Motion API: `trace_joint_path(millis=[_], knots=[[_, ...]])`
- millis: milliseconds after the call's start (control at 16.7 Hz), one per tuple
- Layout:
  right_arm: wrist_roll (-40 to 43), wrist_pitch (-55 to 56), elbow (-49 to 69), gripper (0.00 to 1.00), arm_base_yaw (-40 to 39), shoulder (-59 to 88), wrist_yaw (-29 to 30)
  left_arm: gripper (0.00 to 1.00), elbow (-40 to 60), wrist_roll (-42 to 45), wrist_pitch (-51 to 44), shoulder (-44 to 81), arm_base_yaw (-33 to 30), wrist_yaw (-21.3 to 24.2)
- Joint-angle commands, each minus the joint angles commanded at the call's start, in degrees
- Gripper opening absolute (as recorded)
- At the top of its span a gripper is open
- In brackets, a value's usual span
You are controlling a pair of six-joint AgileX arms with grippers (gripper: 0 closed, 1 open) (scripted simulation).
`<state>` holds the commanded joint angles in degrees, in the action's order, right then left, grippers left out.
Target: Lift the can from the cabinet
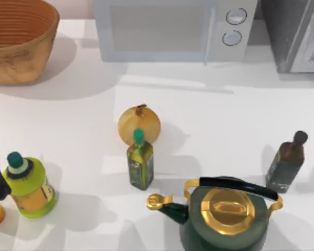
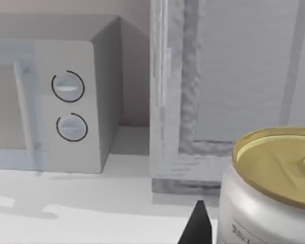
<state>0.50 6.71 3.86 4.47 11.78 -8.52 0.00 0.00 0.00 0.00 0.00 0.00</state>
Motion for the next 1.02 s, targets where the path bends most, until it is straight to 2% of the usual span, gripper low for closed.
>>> trace_joint_path(millis=[300,1020], knots=[[1.0,13.0,7.7,0.0,8.8,21.8,-15.7,1.0,0.0,0.0,0.0,0.0,0.0,0.0],[3.9,51.0,30.0,0.0,34.4,84.5,-61.5,1.0,0.0,0.0,0.0,0.0,0.0,0.0]])
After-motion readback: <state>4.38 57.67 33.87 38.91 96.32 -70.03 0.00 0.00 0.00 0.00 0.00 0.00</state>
